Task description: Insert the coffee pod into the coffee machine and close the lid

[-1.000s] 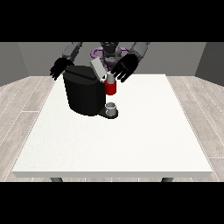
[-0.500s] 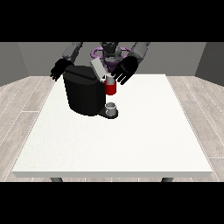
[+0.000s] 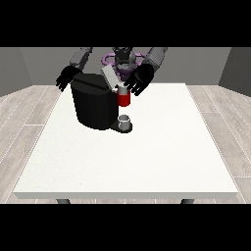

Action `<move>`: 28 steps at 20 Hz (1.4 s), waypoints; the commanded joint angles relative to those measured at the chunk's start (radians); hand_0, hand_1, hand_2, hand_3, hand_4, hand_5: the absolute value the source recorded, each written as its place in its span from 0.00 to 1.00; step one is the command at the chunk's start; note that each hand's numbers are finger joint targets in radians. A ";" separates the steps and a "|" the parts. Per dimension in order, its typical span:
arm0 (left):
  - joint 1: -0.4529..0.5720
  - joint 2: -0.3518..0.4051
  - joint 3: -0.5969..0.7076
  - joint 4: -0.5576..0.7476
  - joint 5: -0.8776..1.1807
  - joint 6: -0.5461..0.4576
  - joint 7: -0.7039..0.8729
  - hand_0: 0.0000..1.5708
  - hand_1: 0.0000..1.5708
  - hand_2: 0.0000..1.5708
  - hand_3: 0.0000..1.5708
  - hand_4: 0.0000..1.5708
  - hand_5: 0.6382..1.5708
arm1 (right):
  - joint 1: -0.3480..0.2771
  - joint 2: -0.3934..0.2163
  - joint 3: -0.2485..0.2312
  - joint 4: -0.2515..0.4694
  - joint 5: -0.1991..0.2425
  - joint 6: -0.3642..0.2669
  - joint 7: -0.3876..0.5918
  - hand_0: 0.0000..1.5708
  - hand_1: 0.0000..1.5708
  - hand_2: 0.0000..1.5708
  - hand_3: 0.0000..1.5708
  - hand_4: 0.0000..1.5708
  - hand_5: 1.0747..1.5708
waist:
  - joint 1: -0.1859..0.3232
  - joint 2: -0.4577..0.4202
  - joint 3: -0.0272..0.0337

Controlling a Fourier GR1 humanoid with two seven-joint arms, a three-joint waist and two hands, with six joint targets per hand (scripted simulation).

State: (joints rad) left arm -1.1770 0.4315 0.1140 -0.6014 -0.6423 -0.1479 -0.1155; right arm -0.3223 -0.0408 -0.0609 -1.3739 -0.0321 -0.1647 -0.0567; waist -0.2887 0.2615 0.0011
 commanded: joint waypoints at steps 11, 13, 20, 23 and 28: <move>0.021 0.029 -0.016 -0.004 -0.043 0.000 -0.052 0.67 0.67 0.71 0.61 0.23 1.00 | -0.011 -0.028 -0.024 0.005 -0.020 0.021 -0.014 0.00 0.00 0.00 0.00 0.26 1.00 | 0.018 0.010 -0.0011; -0.005 -0.025 -0.019 -0.015 -0.050 0.044 0.001 0.67 0.67 0.71 0.61 0.23 1.00 | -0.003 0.012 -0.003 0.027 0.006 -0.013 -0.055 0.00 0.00 0.00 0.00 0.30 1.00 | 0.008 0.016 -0.0008; 0.063 0.009 -0.073 0.014 -0.098 -0.026 -0.069 0.00 0.00 0.24 0.07 0.00 1.00 | 0.039 -0.009 0.008 -0.028 -0.007 0.013 0.011 0.00 0.00 0.00 0.00 0.24 1.00 | -0.012 -0.037 -0.0010; -0.034 0.075 -0.044 0.018 -0.094 -0.063 -0.058 0.00 0.00 0.00 0.00 0.00 1.00 | -0.043 -0.002 0.009 -0.018 0.010 -0.022 0.022 0.00 0.00 0.00 0.00 0.22 1.00 | -0.008 0.033 -0.0009; 0.050 -0.026 -0.087 -0.005 -0.120 -0.033 -0.041 0.00 0.00 0.00 0.00 0.00 1.00 | -0.009 -0.004 -0.014 0.013 0.000 -0.029 0.016 0.00 0.00 0.00 0.00 0.24 1.00 | 0.036 -0.050 -0.0009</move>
State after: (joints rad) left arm -1.1632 0.4459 0.0535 -0.6022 -0.7398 -0.1863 -0.1695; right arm -0.3263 -0.0370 -0.0582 -1.3664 -0.0225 -0.1892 -0.0582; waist -0.2703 0.2497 0.0014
